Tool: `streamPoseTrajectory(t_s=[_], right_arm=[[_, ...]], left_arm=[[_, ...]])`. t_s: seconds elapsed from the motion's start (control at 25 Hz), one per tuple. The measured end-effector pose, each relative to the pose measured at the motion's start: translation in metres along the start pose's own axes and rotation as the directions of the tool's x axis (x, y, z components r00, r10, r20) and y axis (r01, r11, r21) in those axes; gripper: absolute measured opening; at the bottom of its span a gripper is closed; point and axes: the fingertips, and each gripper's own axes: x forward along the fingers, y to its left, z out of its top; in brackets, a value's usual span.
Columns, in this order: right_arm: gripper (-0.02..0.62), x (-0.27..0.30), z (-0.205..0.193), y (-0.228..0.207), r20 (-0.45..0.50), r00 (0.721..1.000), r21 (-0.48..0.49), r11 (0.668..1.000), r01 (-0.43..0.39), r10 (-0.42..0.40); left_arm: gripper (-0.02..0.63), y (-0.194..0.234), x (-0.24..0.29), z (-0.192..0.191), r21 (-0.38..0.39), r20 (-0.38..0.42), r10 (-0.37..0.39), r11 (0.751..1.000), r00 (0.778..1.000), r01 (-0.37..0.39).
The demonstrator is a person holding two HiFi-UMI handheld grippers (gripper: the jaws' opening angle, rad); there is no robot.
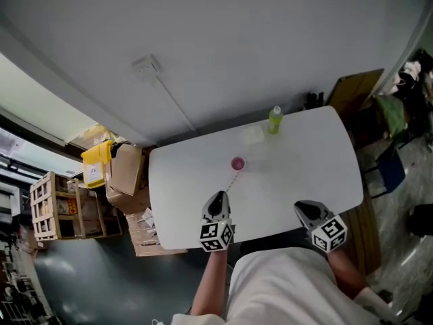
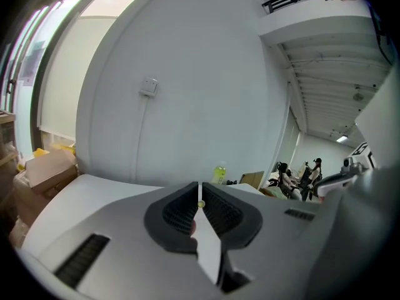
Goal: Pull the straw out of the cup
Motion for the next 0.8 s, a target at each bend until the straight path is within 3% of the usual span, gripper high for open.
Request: streamPoseTrajectory(t_s=[0.52,0.8], right_arm=[[0.043,-0.06,-0.03,0.015,0.038,0.997,-0.022,0.997,-0.067,0.068],[0.043,-0.074,-0.037,0.029,0.032,0.993,-0.02,0.994,-0.11,0.111]], left_arm=[[0.021,-0.041,-0.089,-0.001,-0.061,0.078,0.038,0.998,0.996,-0.033],[0.021,-0.051,-0.132,-0.01,-0.066,0.074,0.046,0.997,0.996,-0.041]])
